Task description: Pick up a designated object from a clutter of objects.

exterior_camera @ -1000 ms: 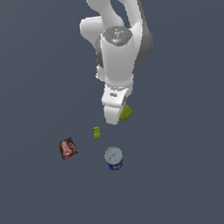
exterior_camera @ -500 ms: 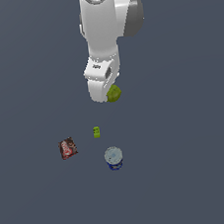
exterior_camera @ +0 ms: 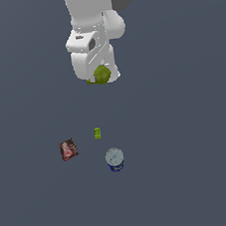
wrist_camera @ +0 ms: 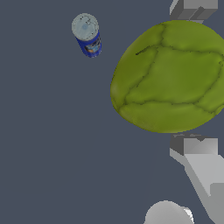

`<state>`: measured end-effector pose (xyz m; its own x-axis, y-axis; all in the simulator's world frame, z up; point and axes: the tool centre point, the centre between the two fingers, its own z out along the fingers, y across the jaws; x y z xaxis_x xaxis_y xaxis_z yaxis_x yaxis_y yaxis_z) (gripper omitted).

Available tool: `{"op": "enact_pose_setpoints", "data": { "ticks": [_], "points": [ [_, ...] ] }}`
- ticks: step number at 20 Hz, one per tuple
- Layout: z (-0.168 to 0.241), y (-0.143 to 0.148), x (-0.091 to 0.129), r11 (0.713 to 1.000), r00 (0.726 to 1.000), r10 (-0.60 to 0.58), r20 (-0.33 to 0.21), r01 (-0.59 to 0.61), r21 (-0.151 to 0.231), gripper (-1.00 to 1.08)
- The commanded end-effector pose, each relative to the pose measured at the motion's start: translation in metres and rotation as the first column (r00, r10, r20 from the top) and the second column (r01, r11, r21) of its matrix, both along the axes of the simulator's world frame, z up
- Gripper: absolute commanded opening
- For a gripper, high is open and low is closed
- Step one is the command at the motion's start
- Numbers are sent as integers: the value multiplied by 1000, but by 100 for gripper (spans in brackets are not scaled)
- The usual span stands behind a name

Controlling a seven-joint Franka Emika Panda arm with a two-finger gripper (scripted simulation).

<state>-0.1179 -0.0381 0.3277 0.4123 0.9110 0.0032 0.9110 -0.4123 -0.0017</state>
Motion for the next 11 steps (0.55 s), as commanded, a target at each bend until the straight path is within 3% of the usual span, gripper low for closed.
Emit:
{"op": "enact_pose_setpoints", "data": {
  "ticks": [1, 11],
  "points": [
    [13, -7, -8, 1000, 1000, 0, 1, 0, -1, -100],
    [34, -20, -21, 1000, 1000, 0, 0, 0, -3, -100]
  ]
}}
